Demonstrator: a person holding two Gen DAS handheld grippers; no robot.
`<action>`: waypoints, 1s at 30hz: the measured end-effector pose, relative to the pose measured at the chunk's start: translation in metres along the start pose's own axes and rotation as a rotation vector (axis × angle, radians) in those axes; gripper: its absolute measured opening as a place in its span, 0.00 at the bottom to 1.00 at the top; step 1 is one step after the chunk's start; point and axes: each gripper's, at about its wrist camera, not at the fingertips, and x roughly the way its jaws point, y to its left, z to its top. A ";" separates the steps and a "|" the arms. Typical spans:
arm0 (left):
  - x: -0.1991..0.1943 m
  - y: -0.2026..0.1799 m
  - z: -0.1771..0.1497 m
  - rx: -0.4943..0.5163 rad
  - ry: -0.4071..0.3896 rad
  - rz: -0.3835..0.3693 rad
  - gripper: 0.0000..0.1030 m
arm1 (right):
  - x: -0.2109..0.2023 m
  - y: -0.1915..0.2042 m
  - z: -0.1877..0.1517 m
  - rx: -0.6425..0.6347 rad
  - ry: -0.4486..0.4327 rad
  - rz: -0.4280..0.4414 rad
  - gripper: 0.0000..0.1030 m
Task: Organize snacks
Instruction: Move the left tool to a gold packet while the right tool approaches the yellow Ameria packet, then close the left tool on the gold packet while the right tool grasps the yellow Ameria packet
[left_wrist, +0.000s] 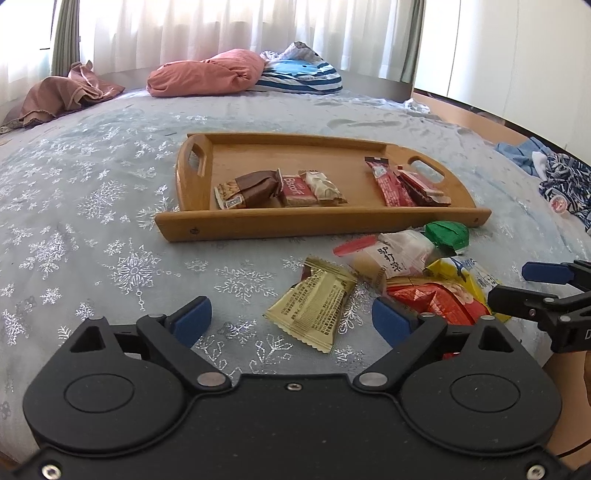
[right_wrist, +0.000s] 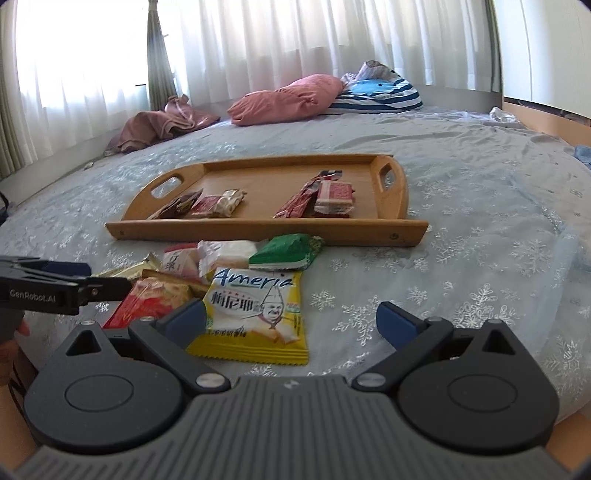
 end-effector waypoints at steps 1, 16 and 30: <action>0.001 -0.001 0.000 0.003 0.002 -0.001 0.87 | 0.000 0.001 0.000 -0.006 0.001 0.001 1.00; 0.006 -0.011 0.000 0.052 0.011 -0.028 0.78 | 0.012 0.009 0.001 -0.017 0.022 0.004 1.00; 0.007 -0.017 -0.001 0.097 0.006 -0.017 0.62 | 0.017 0.015 0.001 0.000 0.029 0.004 0.99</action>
